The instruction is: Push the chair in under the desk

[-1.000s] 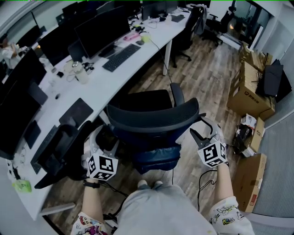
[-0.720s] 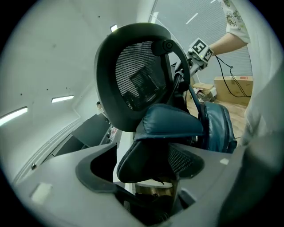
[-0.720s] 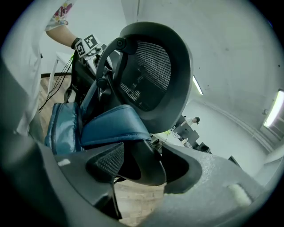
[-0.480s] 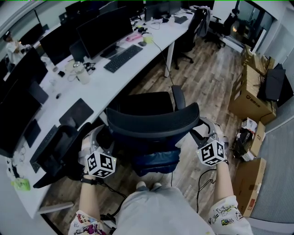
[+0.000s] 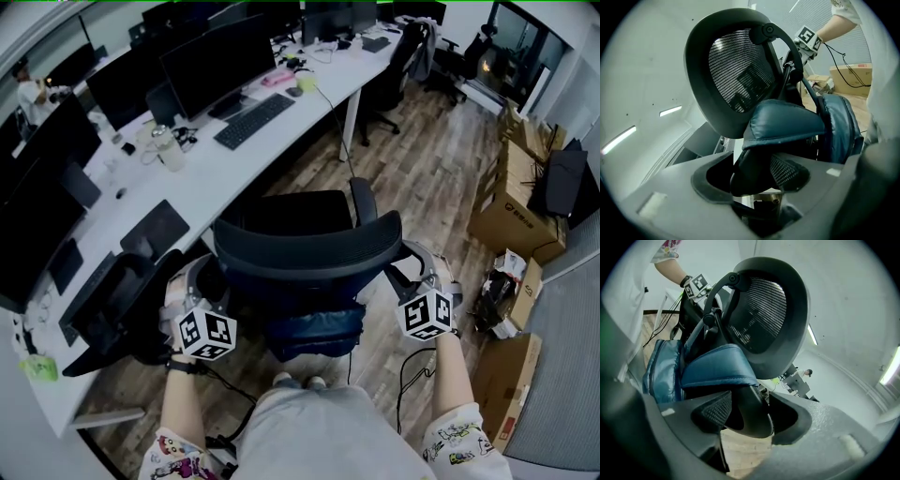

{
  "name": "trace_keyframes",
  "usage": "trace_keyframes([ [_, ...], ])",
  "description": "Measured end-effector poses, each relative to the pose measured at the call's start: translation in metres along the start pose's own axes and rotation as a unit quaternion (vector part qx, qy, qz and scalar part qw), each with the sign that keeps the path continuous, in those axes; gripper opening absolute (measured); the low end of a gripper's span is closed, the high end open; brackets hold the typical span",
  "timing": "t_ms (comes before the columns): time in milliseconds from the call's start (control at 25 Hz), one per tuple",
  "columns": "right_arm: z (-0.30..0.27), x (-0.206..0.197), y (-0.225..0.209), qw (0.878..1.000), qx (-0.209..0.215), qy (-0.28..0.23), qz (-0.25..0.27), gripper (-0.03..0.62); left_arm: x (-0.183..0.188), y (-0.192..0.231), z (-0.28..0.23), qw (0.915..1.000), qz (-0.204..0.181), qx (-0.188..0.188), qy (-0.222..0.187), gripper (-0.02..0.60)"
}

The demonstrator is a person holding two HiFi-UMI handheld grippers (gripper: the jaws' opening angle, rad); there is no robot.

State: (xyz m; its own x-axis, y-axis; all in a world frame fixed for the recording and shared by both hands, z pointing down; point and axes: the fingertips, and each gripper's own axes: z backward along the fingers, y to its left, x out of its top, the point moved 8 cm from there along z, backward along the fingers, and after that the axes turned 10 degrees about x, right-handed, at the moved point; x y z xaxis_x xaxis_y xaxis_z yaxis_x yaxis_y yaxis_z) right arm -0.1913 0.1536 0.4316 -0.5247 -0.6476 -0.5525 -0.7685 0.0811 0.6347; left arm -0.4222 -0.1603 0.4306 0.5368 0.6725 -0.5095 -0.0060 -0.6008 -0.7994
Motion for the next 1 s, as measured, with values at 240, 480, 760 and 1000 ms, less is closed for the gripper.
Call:
trace_keyframes([
  [240,-0.007,-0.009,-0.013,1.0,0.0,-0.004,-0.001,0.249,0.008,-0.003,-0.009,0.9999,0.005,0.009,0.011,0.252],
  [480,-0.024,-0.015,-0.034,1.0,0.005,-0.002,0.001,0.249,0.017,0.001,-0.033,0.9996,0.012,0.012,0.021,0.252],
  [760,-0.046,-0.029,-0.066,1.0,0.006,-0.006,0.004,0.249,0.031,0.005,-0.062,0.9995,0.017,0.02,0.018,0.252],
  [1000,-0.066,-0.04,-0.093,1.0,0.014,-0.01,0.007,0.249,0.042,0.007,-0.087,0.999,0.023,0.024,0.03,0.252],
])
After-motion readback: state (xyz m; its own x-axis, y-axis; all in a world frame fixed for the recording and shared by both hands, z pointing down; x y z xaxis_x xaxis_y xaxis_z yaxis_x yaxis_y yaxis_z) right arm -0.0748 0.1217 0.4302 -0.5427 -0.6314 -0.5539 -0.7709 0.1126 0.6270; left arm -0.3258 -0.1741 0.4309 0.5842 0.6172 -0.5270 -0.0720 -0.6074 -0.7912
